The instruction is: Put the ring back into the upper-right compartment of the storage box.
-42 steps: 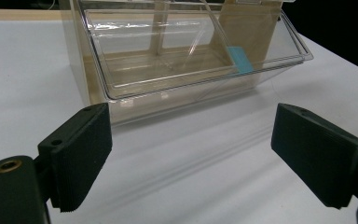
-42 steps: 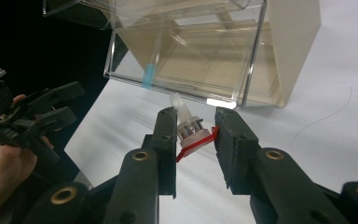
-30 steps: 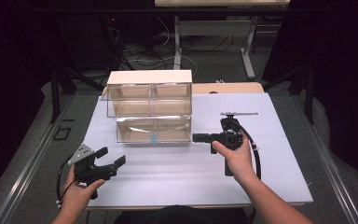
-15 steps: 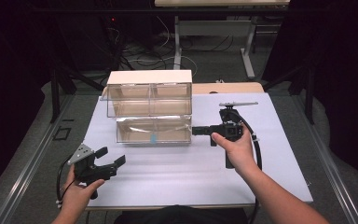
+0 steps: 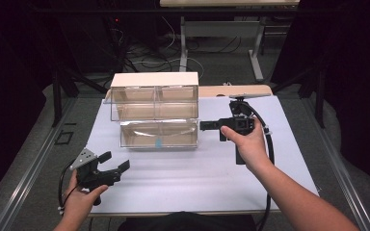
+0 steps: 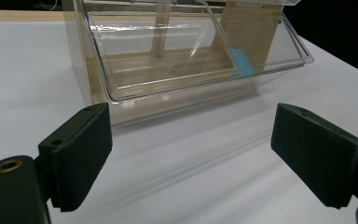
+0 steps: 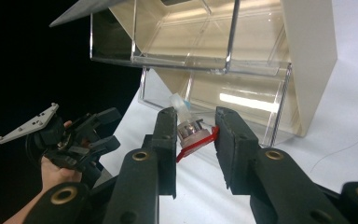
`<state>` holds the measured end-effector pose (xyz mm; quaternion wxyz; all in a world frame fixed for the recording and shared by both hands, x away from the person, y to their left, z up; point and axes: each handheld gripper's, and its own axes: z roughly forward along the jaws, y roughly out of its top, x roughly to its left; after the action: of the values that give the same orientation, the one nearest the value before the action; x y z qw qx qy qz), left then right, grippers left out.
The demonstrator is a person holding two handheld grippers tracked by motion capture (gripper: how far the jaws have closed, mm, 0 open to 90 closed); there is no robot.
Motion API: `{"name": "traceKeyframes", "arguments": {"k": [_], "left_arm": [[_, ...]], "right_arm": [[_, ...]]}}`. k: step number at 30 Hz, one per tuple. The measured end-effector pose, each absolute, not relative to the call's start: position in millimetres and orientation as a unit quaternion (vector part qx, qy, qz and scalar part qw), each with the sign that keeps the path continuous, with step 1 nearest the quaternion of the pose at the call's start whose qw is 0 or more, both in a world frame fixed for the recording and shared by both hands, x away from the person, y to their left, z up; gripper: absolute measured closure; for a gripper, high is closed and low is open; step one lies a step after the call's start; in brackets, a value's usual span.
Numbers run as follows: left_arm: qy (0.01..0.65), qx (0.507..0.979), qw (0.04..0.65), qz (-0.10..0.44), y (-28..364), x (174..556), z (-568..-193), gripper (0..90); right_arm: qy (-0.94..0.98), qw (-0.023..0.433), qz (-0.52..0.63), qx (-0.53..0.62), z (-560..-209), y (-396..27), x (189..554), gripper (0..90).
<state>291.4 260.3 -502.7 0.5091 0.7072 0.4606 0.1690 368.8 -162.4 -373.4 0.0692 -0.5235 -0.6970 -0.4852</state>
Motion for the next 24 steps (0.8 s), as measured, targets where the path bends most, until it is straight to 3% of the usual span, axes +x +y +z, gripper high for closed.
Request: {"name": "traceKeyframes", "arguments": {"k": [24], "left_arm": [[0.461,0.707,0.510,0.168,260,292,-503,12.7]], "right_arm": [[-0.685,0.073,-0.485,-0.539,-352,-145,390,70.3]]}}
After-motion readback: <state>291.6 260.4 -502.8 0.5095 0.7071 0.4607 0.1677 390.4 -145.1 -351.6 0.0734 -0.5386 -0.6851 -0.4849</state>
